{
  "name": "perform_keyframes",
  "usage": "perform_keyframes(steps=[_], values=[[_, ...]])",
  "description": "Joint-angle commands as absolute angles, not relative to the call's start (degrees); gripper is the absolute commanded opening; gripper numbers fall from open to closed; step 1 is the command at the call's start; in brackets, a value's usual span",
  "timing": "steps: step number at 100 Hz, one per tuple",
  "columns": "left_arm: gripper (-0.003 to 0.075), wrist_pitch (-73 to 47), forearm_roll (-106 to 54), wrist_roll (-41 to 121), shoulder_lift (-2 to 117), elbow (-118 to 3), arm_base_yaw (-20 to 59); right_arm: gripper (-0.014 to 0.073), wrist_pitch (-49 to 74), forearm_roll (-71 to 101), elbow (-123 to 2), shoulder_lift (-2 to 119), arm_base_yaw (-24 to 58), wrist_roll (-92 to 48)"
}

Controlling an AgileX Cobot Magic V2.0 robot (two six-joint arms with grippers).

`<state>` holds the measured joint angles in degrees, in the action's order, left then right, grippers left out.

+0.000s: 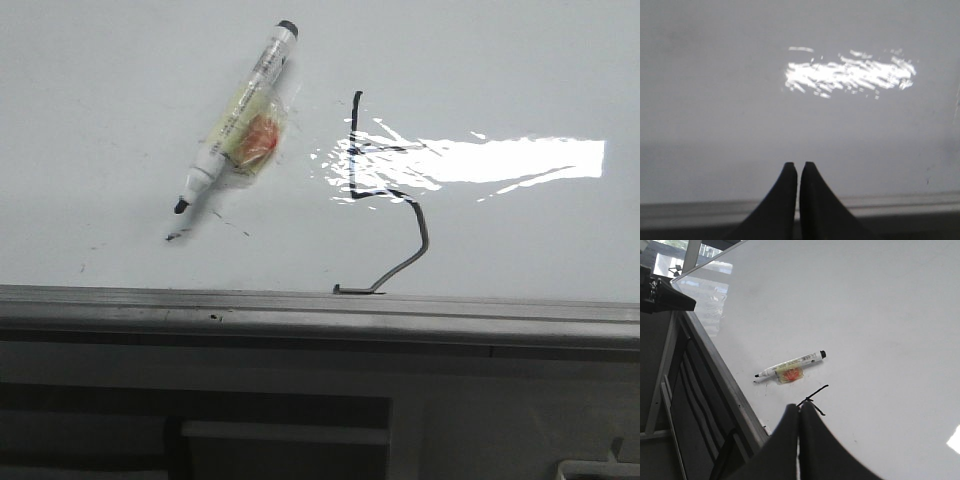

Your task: Write number 5 on whiteboard

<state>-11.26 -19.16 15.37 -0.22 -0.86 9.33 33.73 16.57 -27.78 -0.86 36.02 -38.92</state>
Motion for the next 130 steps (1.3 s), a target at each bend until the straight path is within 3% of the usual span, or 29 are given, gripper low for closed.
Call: perform_keyframes(steps=[1,20,130], values=[[-0.0020,-11.6,-17.2,14.5,-1.7,-2.2,7.9,-0.0063,29.7,16.9,-29.1,-0.8,35.7,-39.0],[-0.0020,-17.9,-15.2,14.5,-1.7,-1.9,7.8,-0.0063,29.7,16.9,-29.1,-0.8,35.7,-39.0],[-0.0020,-15.5,-15.6,14.5,-1.7,1.3,7.8,-0.0063,29.7,16.9,-29.0,-0.8,35.7,-39.0]])
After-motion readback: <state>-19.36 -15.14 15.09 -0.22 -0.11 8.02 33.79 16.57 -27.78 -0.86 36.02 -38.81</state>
